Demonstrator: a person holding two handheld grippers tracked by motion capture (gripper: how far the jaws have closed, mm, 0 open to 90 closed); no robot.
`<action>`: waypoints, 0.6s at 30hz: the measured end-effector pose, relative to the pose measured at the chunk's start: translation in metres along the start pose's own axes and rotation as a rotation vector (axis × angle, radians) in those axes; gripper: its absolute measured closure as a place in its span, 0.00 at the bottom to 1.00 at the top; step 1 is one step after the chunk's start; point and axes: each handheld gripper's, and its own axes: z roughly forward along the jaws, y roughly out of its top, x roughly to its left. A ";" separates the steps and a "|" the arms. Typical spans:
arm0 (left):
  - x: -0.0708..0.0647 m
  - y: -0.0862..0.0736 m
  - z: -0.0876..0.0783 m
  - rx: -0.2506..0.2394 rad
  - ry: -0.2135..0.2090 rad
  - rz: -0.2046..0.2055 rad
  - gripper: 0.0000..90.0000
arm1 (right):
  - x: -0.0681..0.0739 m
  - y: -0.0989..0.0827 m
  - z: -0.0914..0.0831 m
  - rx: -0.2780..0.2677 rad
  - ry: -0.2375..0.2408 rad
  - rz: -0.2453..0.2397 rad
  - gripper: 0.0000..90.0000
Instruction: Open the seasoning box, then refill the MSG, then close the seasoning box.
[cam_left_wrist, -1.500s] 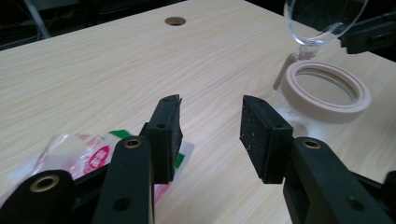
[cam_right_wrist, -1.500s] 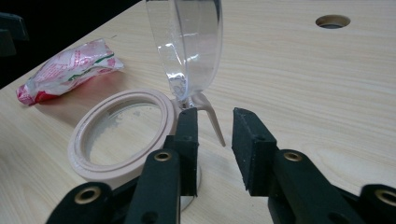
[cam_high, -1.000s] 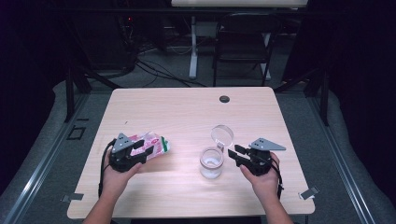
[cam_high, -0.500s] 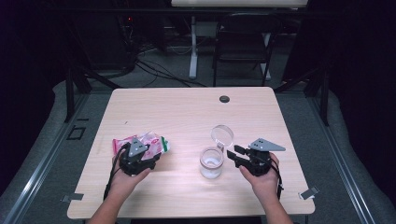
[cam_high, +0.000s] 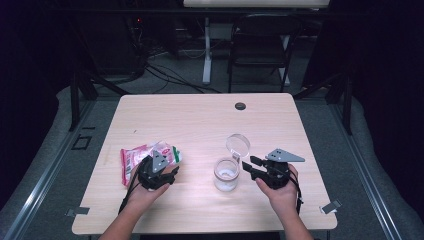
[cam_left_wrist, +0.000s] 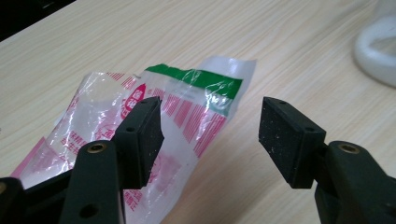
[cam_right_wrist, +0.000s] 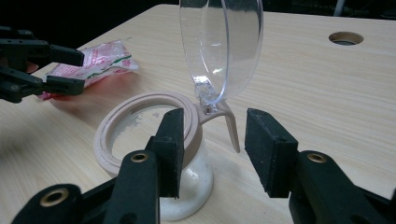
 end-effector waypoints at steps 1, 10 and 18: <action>0.000 -0.001 0.002 0.008 0.004 0.001 0.44 | 0.000 0.000 0.000 -0.001 -0.001 0.001 0.64; -0.001 -0.004 0.016 0.061 0.057 0.043 0.44 | -0.001 -0.001 -0.001 -0.005 0.004 0.010 0.63; 0.001 -0.007 0.027 0.087 0.105 0.059 0.45 | -0.003 -0.003 -0.003 -0.008 -0.003 0.018 0.63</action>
